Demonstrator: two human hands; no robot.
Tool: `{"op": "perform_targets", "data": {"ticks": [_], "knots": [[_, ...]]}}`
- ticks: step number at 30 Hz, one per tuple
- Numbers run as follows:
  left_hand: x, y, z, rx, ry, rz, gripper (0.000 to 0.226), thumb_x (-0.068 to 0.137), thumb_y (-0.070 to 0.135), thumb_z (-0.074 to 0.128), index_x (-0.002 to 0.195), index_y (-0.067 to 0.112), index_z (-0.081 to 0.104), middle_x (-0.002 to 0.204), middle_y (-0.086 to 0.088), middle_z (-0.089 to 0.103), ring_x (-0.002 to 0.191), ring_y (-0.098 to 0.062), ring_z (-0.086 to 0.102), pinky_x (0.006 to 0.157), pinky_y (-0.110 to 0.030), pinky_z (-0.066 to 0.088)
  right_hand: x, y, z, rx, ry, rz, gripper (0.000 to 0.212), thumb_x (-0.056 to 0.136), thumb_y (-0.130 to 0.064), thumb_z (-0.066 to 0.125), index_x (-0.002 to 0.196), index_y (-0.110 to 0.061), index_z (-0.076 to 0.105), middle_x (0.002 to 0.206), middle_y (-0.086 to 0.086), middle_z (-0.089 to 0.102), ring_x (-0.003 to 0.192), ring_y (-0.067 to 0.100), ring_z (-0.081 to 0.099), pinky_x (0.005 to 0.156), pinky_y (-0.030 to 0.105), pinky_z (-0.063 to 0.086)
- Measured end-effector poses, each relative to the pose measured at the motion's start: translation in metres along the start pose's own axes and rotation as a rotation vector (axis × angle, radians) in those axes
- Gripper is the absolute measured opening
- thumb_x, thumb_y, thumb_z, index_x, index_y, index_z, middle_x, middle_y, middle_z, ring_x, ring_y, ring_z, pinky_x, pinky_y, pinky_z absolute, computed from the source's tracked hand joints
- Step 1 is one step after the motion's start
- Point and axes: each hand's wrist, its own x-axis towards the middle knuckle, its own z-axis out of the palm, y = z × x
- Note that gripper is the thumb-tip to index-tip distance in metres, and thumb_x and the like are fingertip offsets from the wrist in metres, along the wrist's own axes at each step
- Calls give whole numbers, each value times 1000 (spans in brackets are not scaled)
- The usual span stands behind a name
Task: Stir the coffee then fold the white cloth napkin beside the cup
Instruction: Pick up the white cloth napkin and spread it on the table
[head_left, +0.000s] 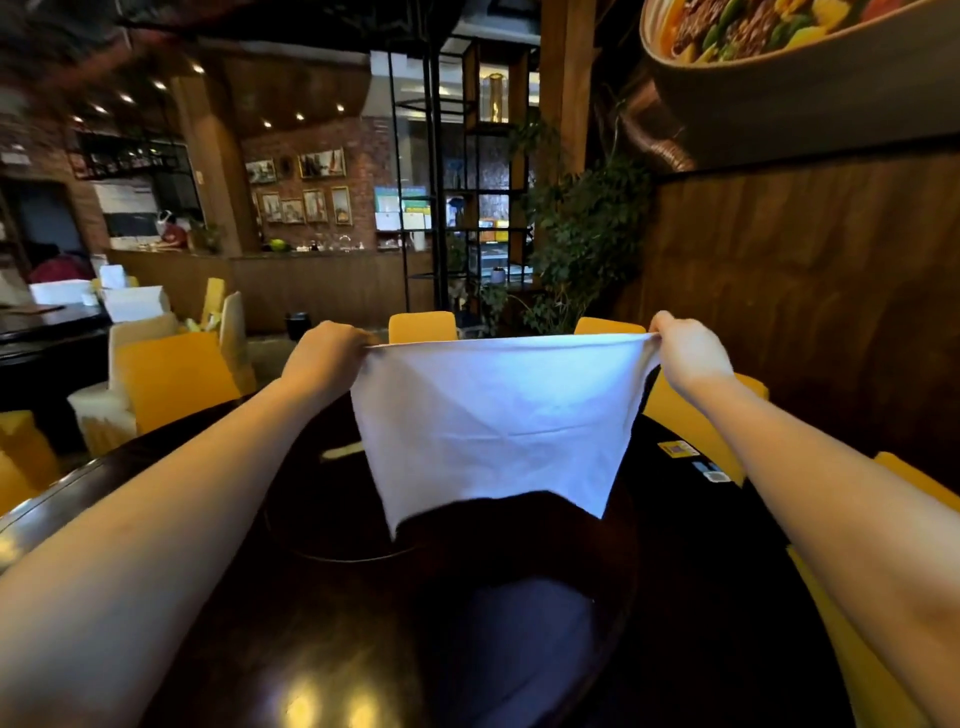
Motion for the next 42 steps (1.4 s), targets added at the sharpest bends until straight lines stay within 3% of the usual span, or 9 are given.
{"op": "perform_targets", "data": {"ticks": [11,16,22,24,29,35,37,40,42], "knots": [[-194,53,65,126,-349,-43,34,89,3,44,119,11,57,112,-15,61,108,-31,56,92,-38,47,-143,51,61,-21,-223,-199,11,84,-1,45,93,-8,43,84,17,48,80,37,53,68,44,43],[-336,101,120,214,-444,77,29,59,17,37,65,12,65,65,-5,67,66,-24,69,44,-23,53,-252,92,101,-54,-539,-182,11,88,-18,44,84,-18,34,82,9,48,83,33,58,64,36,40],[-448,172,146,343,-611,143,35,30,14,79,64,8,74,69,-6,74,73,-21,72,71,-26,56,-361,145,143,59,-670,-129,13,94,-23,37,81,-20,38,74,2,47,82,32,56,61,32,35],[-479,183,158,339,-669,139,37,37,19,81,71,6,75,77,-9,75,79,-24,72,69,-29,59,-386,159,152,15,-699,-134,13,93,-21,39,81,-18,35,84,10,54,84,33,57,66,36,42],[-528,204,172,280,-748,127,39,60,12,38,72,5,74,73,-11,74,73,-27,72,59,-28,59,-418,180,149,-32,-703,-159,12,91,-18,43,80,-17,49,88,10,54,86,32,55,62,31,33],[-558,216,166,222,-708,22,43,47,12,75,88,0,68,80,-16,73,70,-31,71,46,-30,57,-440,216,163,-184,-682,-261,39,39,17,74,57,-11,56,62,10,57,60,34,56,51,32,30],[-566,215,165,222,-731,-2,52,35,18,81,84,2,72,81,-15,73,70,-31,70,50,-32,58,-442,220,162,-231,-680,-241,29,47,13,76,56,-10,60,67,11,59,64,34,56,54,34,33],[-553,219,155,106,-703,-33,28,64,33,50,69,11,65,69,-10,67,60,-30,63,51,-32,54,-435,198,158,-83,-627,-112,21,62,14,65,71,-4,68,82,18,66,79,41,59,67,42,45],[-530,226,161,7,-600,-90,37,75,35,38,71,12,66,72,-10,69,66,-30,65,57,-32,55,-434,160,166,111,-576,-119,27,71,7,53,91,-2,69,100,19,68,97,40,61,83,42,48]]}}
